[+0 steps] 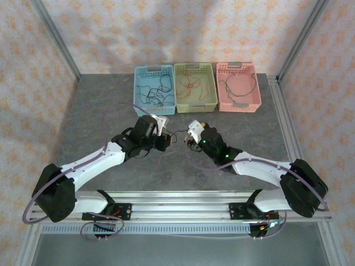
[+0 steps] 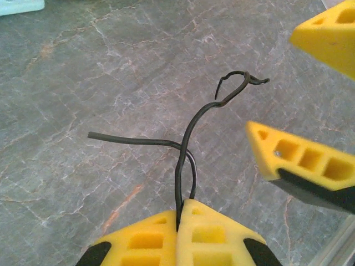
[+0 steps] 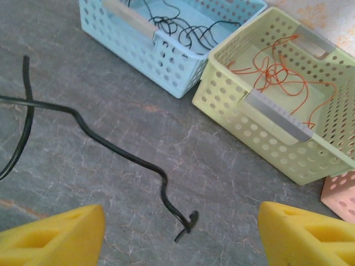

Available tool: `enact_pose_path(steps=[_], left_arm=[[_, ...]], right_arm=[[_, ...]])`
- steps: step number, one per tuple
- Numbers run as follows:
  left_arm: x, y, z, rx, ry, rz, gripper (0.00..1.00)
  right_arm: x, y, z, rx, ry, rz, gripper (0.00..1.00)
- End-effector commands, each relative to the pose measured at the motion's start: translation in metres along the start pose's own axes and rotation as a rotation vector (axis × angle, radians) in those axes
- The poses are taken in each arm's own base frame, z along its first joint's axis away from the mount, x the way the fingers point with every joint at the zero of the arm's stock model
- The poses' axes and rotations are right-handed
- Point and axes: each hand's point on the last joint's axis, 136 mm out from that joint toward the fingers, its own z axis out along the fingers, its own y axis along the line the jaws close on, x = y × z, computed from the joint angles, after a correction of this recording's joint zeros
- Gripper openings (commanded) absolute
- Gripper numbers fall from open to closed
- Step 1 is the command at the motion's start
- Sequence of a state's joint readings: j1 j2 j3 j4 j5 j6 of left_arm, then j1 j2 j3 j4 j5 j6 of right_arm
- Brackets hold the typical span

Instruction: Untangle the cables

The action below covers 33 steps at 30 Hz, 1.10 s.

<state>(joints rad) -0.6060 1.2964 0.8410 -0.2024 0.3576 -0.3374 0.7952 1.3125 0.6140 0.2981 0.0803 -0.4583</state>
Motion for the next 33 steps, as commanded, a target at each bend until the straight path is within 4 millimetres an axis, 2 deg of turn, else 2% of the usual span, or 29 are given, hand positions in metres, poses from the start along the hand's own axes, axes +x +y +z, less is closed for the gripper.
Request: enact_pose_path(steps=[1,6,9,12,14,15,16,17,19,20,22,24,26,29,33], left_arm=[[-0.003,-0.017,-0.001,0.046,0.022,0.045,0.00],[0.004,-0.024,0.006,0.056,0.068,0.075,0.00],[0.005,-0.025,0.008,0.049,0.075,0.082,0.00],[0.004,-0.025,0.007,0.048,0.072,0.083,0.00],[0.004,-0.023,0.006,0.040,0.067,0.078,0.00],[0.001,-0.023,0.005,0.037,0.053,0.074,0.07],[-0.001,-0.023,0.003,0.036,0.039,0.070,0.28],[-0.005,-0.024,0.000,0.036,0.014,0.063,0.45],[-0.013,-0.023,-0.011,0.031,-0.053,0.055,0.64],[-0.018,-0.023,-0.020,0.029,-0.096,0.053,0.69],[-0.029,-0.024,-0.043,0.032,-0.205,0.049,0.76],[-0.036,-0.027,-0.064,0.057,-0.303,0.051,0.81],[-0.039,-0.030,-0.076,0.087,-0.367,0.053,0.83],[-0.040,-0.028,-0.079,0.085,-0.406,0.061,0.83],[-0.043,-0.028,-0.069,0.107,-0.440,0.042,0.82]], right_arm=[[-0.008,-0.001,0.002,0.023,-0.011,-0.047,0.70],[-0.004,0.002,0.005,0.036,0.003,-0.091,0.63],[-0.002,0.000,0.007,0.045,0.011,-0.101,0.50],[-0.005,0.000,0.004,0.046,-0.013,-0.089,0.25],[-0.008,0.000,0.003,0.048,-0.035,-0.068,0.03],[-0.009,0.000,0.003,0.047,-0.046,-0.056,0.00],[-0.010,0.000,0.002,0.045,-0.056,-0.043,0.00],[-0.011,0.000,0.003,0.044,-0.061,-0.027,0.00],[-0.013,-0.007,0.004,0.085,-0.070,0.033,0.00],[-0.015,-0.014,0.003,0.126,-0.080,0.087,0.00],[-0.015,-0.033,0.003,0.231,-0.079,0.212,0.00],[-0.017,-0.033,0.003,0.223,-0.077,0.289,0.00],[-0.020,-0.025,0.006,0.176,-0.087,0.371,0.00],[-0.025,-0.015,0.010,0.107,-0.091,0.474,0.00],[-0.030,-0.002,0.013,0.022,-0.117,0.586,0.00]])
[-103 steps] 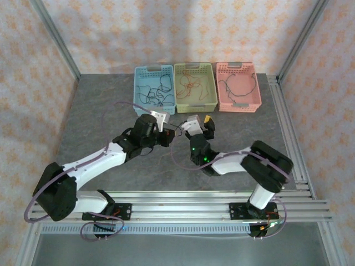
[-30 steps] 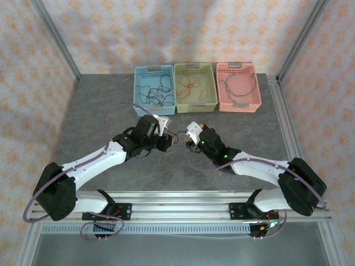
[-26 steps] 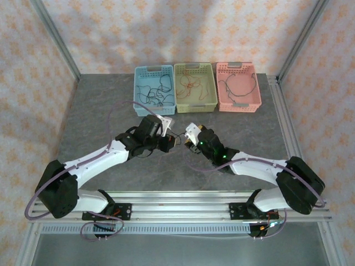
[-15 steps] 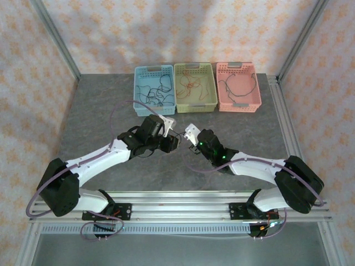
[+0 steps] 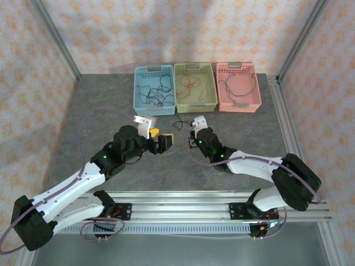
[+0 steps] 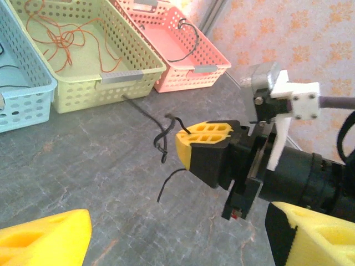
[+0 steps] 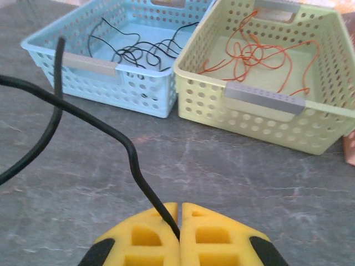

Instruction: Untangle the cables

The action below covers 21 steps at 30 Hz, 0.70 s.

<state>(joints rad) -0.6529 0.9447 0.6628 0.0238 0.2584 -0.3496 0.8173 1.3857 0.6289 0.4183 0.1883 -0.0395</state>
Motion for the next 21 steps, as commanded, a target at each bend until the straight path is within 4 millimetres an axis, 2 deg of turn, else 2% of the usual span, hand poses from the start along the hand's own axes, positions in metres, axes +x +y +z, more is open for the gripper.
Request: enact_pose_path(steps=[1,7,15,18,21], left_arm=[[-0.005,0.005,0.013,0.003,-0.083,-0.032,0.82],[-0.003,0.012,0.022,-0.007,-0.137,-0.012,0.81],[0.000,0.002,0.029,0.044,-0.143,0.003,0.78],[-0.003,0.008,0.025,-0.007,-0.126,0.015,0.75],[-0.009,0.020,0.009,-0.096,-0.135,-0.001,0.76]], right_arm=[[-0.014,0.015,0.001,-0.079,-0.035,0.171,0.00],[-0.011,0.021,0.004,-0.111,-0.032,0.207,0.00],[-0.002,0.045,0.011,-0.222,0.018,0.260,0.00],[-0.003,0.051,0.008,-0.263,0.027,0.247,0.00],[-0.009,0.051,-0.001,-0.284,0.002,0.236,0.00]])
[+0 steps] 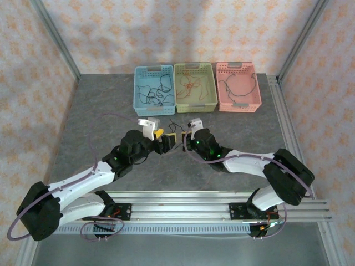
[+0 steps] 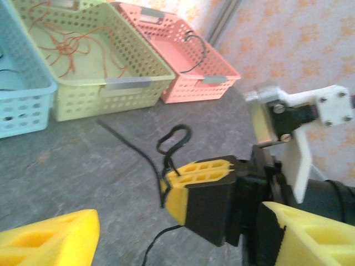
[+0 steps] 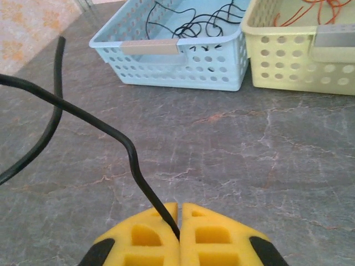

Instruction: Untangle the cables

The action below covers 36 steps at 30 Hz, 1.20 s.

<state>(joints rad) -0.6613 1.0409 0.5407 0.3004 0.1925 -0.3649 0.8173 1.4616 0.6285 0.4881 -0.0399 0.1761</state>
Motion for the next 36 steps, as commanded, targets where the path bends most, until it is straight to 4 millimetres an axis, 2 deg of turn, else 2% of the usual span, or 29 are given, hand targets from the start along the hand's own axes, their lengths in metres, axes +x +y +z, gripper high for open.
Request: enact_pose_path(steps=[1,5,9,13,20,25,29,34,36], left_arm=[[-0.027,0.008,-0.022,-0.090,-0.081,-0.013,0.76],[-0.037,0.024,-0.040,-0.164,-0.139,-0.164,0.78],[-0.033,0.032,-0.032,-0.132,-0.100,-0.385,0.78],[-0.038,0.021,-0.029,-0.068,-0.076,-0.448,0.78],[-0.046,-0.003,-0.020,0.052,-0.036,-0.526,0.77],[-0.046,-0.004,-0.007,0.045,0.000,-0.534,0.74],[-0.047,-0.010,0.001,0.045,0.029,-0.523,0.62],[-0.038,-0.003,0.008,0.005,0.052,-0.521,0.47],[-0.035,0.000,0.010,-0.009,0.055,-0.519,0.33]], right_arm=[[-0.026,0.018,-0.012,-0.087,-0.078,0.014,0.00],[-0.034,0.024,-0.023,-0.142,-0.121,-0.003,0.00],[-0.038,0.035,-0.036,-0.220,-0.169,-0.039,0.00],[-0.039,0.047,-0.043,-0.291,-0.185,-0.062,0.00],[-0.036,0.052,-0.042,-0.325,-0.172,-0.071,0.00],[-0.035,0.055,-0.042,-0.339,-0.169,-0.076,0.00],[-0.035,0.054,-0.043,-0.339,-0.171,-0.076,0.00],[-0.036,0.055,-0.044,-0.339,-0.176,-0.079,0.00],[-0.036,0.053,-0.044,-0.333,-0.179,-0.081,0.00]])
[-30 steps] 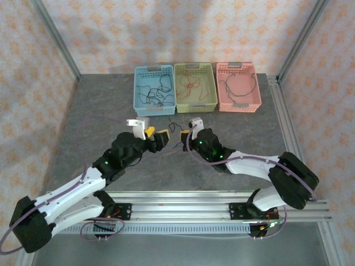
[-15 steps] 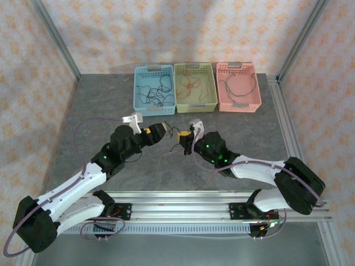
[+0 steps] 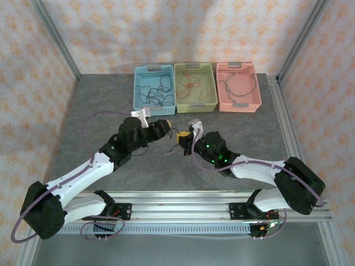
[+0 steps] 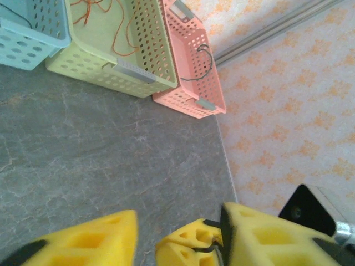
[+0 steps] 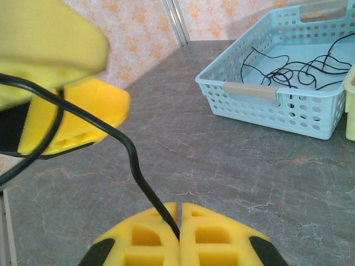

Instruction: Untangle the cables

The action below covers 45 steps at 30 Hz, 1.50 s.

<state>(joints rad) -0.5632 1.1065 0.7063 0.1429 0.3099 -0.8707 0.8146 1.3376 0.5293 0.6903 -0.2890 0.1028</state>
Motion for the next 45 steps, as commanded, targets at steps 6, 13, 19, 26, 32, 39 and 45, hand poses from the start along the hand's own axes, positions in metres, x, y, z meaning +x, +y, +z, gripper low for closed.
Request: enact_pose_path(steps=[6,13,19,26,32,39,45], left_arm=[[-0.010,0.034,-0.021,-0.256,-0.035,0.137,0.00],[0.011,0.104,-0.063,-0.580,0.051,0.248,0.00],[0.020,0.140,-0.087,-0.731,0.064,0.281,0.00],[-0.002,0.113,-0.113,-0.676,-0.031,0.298,0.92],[-0.039,0.101,-0.187,-0.700,-0.308,0.291,1.00],[-0.040,0.096,-0.217,-0.609,-0.419,0.236,1.00],[-0.032,0.092,-0.213,-0.571,-0.370,0.236,1.00]], right_arm=[[-0.022,-0.021,-0.016,0.140,-0.109,-0.083,0.00],[-0.047,-0.084,-0.062,0.590,-0.222,-0.216,0.00],[-0.058,-0.094,-0.078,0.696,-0.282,-0.262,0.00],[-0.054,-0.088,-0.048,0.651,-0.157,-0.244,0.00],[-0.071,-0.112,-0.025,0.807,-0.057,-0.214,0.00],[-0.086,-0.142,0.037,0.915,0.087,-0.174,0.00],[-0.093,-0.165,0.102,0.964,0.123,-0.134,0.00]])
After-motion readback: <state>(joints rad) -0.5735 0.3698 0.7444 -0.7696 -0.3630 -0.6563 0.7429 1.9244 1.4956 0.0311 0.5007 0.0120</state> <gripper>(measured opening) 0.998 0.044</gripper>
